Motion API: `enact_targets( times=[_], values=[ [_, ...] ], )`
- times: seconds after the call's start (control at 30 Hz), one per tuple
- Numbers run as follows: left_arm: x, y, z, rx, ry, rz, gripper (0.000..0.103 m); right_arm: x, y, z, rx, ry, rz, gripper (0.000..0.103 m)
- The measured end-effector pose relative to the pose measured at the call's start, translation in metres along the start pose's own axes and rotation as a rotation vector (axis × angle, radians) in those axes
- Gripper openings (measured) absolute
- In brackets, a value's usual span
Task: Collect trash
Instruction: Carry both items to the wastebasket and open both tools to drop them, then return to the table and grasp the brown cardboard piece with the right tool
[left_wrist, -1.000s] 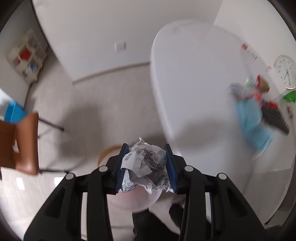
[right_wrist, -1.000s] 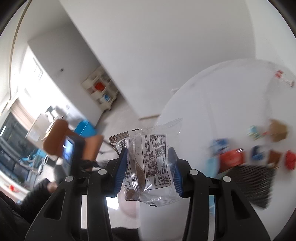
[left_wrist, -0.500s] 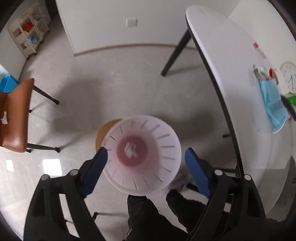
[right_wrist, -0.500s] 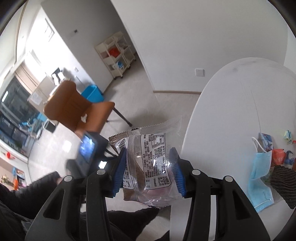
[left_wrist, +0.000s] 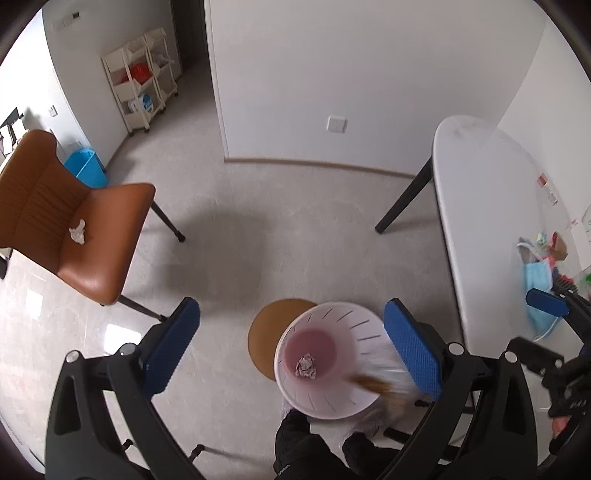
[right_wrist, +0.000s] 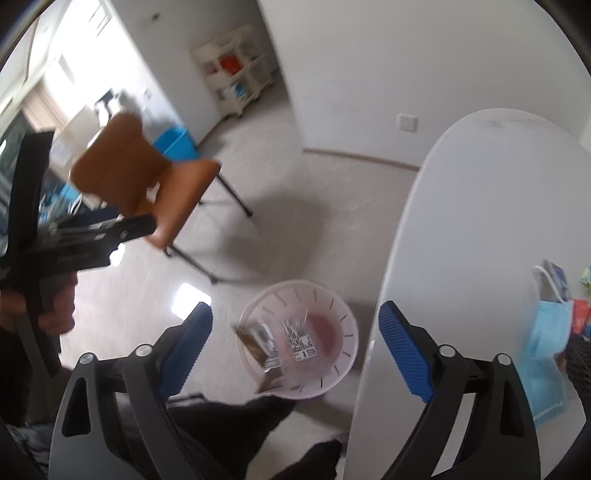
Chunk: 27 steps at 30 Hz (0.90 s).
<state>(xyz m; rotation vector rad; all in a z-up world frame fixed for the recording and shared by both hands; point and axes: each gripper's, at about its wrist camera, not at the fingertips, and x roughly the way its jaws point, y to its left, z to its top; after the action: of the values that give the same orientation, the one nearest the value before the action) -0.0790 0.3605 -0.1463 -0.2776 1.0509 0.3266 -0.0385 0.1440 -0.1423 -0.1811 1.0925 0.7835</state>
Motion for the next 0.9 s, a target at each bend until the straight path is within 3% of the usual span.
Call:
enact_targets(
  times=[0.23, 0.4, 0.73, 0.9],
  values=[
    [-0.032, -0.045, 0.015, 0.04, -0.068, -0.056, 0.095, -0.095, -0.039, -0.003, 0.083, -0.207, -0.133, 0.101],
    [-0.042, -0.094, 0.02, 0.1, -0.091, -0.129, 0.095, -0.141, -0.066, -0.023, 0.141, -0.292, -0.208, 0.101],
    [-0.057, -0.197, 0.017, 0.309, -0.106, -0.259, 0.095, -0.179, -0.123, -0.077, 0.296, -0.34, -0.338, 0.101],
    [-0.056, -0.228, 0.012, 0.373, -0.08, -0.302, 0.095, -0.185, -0.142, -0.094, 0.36, -0.343, -0.369, 0.101]
  ],
)
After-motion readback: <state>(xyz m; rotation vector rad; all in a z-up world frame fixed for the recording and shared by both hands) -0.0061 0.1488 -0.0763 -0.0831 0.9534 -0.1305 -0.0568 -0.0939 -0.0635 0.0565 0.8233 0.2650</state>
